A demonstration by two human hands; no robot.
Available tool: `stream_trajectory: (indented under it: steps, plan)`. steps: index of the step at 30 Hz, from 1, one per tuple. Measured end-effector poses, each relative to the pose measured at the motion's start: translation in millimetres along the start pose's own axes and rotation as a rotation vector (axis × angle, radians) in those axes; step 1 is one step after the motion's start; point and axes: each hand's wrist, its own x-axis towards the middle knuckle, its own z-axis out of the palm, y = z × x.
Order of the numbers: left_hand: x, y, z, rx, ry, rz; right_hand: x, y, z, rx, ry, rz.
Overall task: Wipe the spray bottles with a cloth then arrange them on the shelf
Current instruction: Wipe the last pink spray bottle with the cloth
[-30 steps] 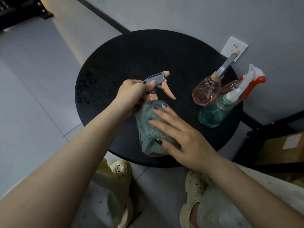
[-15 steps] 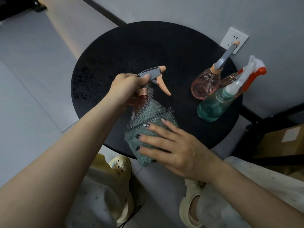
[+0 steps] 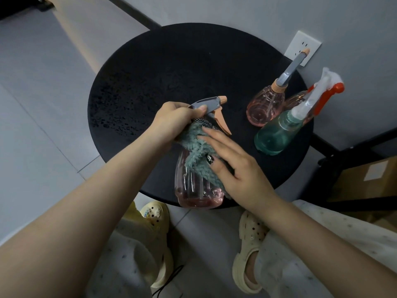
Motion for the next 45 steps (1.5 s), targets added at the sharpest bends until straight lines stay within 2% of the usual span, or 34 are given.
stream_trajectory:
  steps: [3, 8, 11, 15, 21, 23, 26, 33, 36, 40, 45]
  plan:
    - [1.2, 0.9, -2.3, -0.010, 0.026, 0.003, -5.4, -2.8, 4.8, -0.137, -0.033, -0.094]
    - [5.3, 4.1, -12.8, -0.048, 0.061, -0.007, -13.0, -2.9, 4.7, -0.531, -0.187, -0.547]
    - [7.7, 3.2, -13.1, -0.031, 0.068, -0.008, -15.6, -0.4, 5.8, -0.626, -0.275, -0.672]
    - [6.6, 3.7, -7.7, 0.003, 0.043, -0.010, -11.0, 0.2, 1.6, -0.579, -0.235, -0.574]
    - [-0.5, 5.2, 1.9, 0.051, 0.008, 0.032, -2.4, 0.6, -3.0, -0.266, -0.055, -0.149]
    - [-0.5, 5.1, 2.0, 0.067, 0.011, 0.037, -1.1, 0.5, -2.9, -0.216, -0.028, -0.064]
    - [0.2, 4.5, 1.1, 0.073, 0.024, 0.042, -4.4, 0.4, 0.6, -0.308, -0.045, -0.132]
    - [5.2, 5.4, -8.7, 0.067, 0.032, 0.018, -12.5, -0.5, 4.1, -0.600, -0.212, -0.582]
    - [7.5, 4.0, -9.7, 0.080, 0.042, 0.016, -15.3, 3.6, 4.7, -0.629, -0.293, -0.663]
    - [4.6, 5.4, -6.3, 0.119, 0.012, 0.019, -12.7, 2.2, 1.7, -0.591, -0.237, -0.560]
    - [4.0, 1.4, 3.2, 0.125, -0.011, 0.029, -5.3, 1.1, -1.4, -0.384, -0.054, -0.211]
